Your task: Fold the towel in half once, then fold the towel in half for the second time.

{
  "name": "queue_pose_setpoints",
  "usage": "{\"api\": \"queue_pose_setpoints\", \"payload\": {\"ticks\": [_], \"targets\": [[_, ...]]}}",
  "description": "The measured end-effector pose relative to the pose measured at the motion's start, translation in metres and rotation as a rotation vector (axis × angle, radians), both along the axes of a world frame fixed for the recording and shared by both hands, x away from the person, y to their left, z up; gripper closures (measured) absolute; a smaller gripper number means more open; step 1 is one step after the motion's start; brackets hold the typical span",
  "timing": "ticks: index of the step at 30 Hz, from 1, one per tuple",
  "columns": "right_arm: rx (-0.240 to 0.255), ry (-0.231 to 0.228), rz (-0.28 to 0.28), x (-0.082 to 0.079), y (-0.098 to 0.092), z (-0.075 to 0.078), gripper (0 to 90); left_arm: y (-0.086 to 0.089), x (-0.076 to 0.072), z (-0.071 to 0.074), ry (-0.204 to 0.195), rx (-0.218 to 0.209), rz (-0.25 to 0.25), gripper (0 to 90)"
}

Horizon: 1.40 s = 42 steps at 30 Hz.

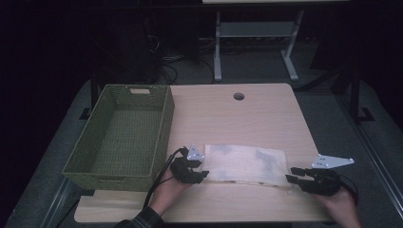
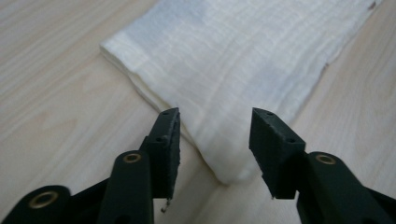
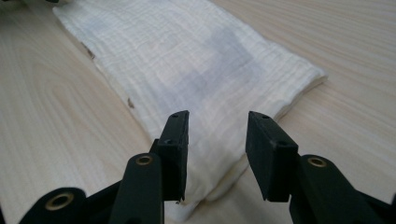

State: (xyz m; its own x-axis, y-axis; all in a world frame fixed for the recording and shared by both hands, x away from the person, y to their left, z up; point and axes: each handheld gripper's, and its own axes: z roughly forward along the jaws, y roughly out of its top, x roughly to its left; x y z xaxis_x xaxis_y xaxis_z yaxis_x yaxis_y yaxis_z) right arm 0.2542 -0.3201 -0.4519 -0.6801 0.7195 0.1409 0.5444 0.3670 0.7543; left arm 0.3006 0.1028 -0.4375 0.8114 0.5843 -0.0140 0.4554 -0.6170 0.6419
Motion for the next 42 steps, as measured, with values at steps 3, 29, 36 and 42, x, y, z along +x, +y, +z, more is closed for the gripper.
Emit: {"api": "queue_pose_setpoints", "payload": {"ticks": [3,29,36,42], "targets": [[-0.003,-0.008,-0.011,0.008,0.002,0.001,58.8,-0.001,0.008,0.002,-0.001,-0.033,0.018,50.1],[-0.016,-0.025,-0.111,0.092,0.001,-0.006,61.8,-0.011,0.091,0.000,-0.035,-0.055,0.168,51.1],[-0.058,0.046,-0.109,0.101,0.002,-0.021,63.0,-0.010,0.096,-0.006,-0.031,-0.054,0.184,51.1],[-0.059,0.015,-0.101,0.098,0.003,-0.025,69.8,-0.010,0.099,-0.010,-0.013,-0.051,0.186,51.1]]}}
